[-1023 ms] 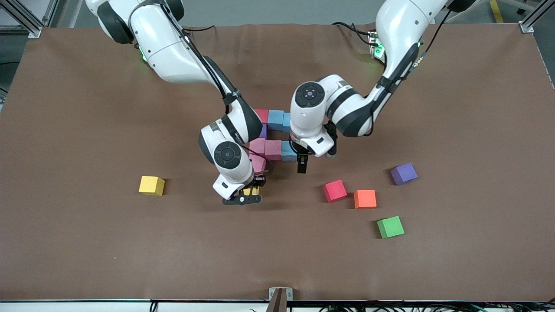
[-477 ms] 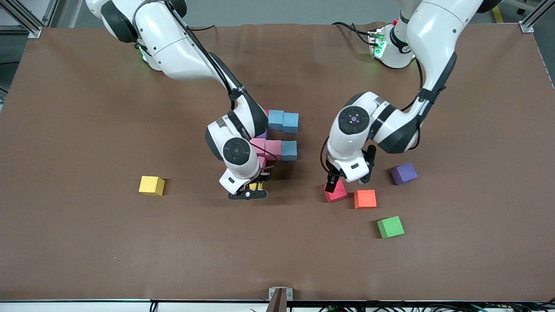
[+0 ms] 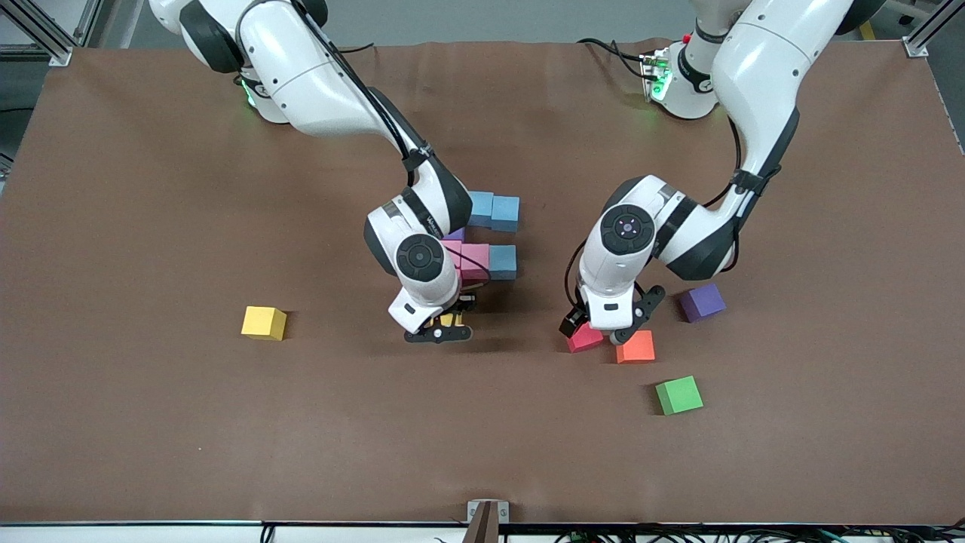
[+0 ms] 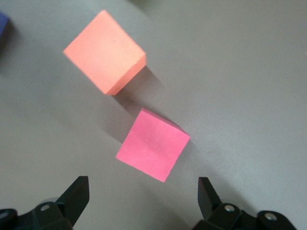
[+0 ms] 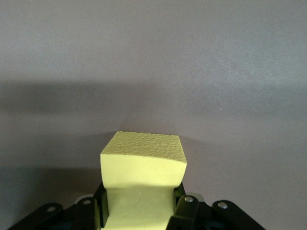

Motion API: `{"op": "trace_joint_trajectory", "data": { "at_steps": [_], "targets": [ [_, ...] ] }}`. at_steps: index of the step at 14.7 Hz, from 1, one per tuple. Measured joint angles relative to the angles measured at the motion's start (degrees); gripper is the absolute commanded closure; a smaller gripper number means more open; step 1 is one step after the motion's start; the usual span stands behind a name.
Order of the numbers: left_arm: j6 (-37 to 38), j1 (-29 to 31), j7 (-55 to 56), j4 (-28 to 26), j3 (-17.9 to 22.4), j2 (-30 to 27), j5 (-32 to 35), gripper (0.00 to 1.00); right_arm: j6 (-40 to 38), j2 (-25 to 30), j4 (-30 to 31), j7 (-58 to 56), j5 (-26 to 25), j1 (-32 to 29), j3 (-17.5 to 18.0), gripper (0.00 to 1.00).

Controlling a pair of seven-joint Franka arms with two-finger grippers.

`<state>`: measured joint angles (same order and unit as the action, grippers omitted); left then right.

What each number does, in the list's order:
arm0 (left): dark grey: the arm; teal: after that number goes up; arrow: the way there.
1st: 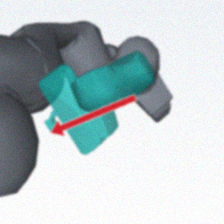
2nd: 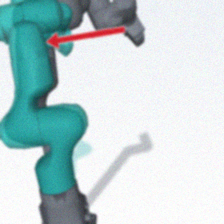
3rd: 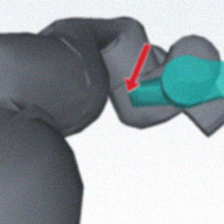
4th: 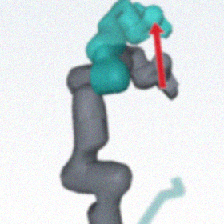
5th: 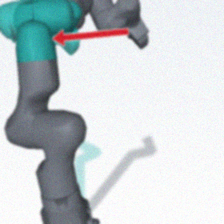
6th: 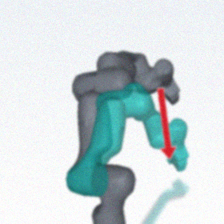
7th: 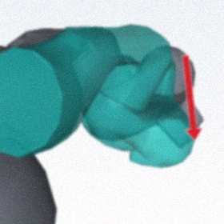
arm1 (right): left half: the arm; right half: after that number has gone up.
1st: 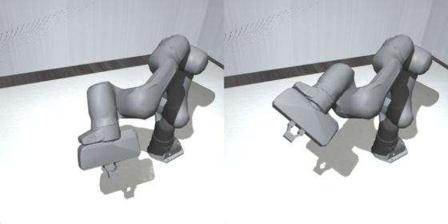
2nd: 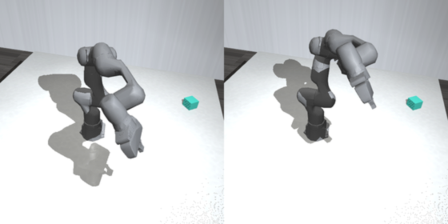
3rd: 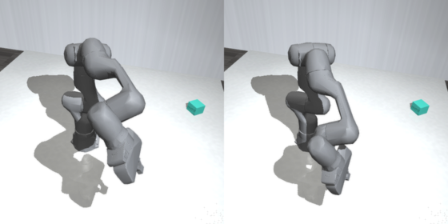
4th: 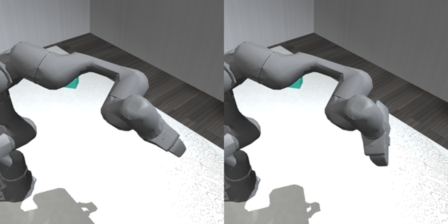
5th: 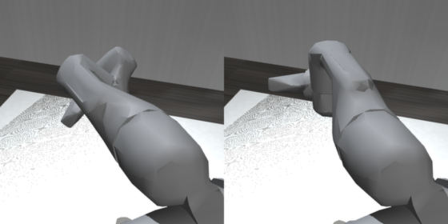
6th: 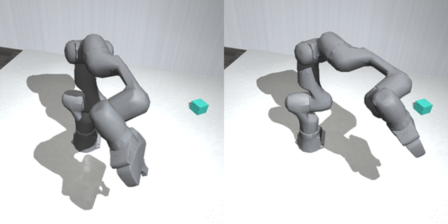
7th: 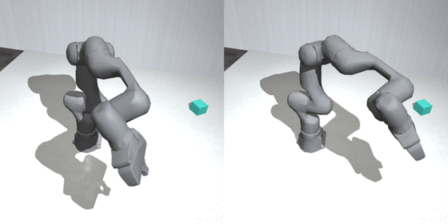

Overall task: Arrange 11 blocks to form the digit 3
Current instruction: 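Grasp the red cube with the left gripper while the right gripper carries yellow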

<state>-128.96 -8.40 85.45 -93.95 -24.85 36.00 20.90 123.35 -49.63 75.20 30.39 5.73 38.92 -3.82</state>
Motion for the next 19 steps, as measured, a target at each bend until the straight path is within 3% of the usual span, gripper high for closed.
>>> {"op": "trace_joint_trajectory", "data": {
  "at_steps": [4,12,19],
  "targets": [
    [-0.04,0.02,-12.89,2.28,0.33,2.31,-0.01,0.00,-0.10,0.00,-0.04,-1.29,0.00,0.03,0.01,0.98],
    [-0.31,0.06,-24.26,5.88,1.33,7.14,-0.01,0.00,-1.70,0.00,-0.30,-1.48,0.05,-0.01,-0.05,0.98],
    [-3.53,-0.17,-25.39,6.15,1.74,8.47,-0.01,0.00,-1.71,-0.01,-0.68,-1.47,0.11,-0.29,-0.25,0.98]
  ]
}}
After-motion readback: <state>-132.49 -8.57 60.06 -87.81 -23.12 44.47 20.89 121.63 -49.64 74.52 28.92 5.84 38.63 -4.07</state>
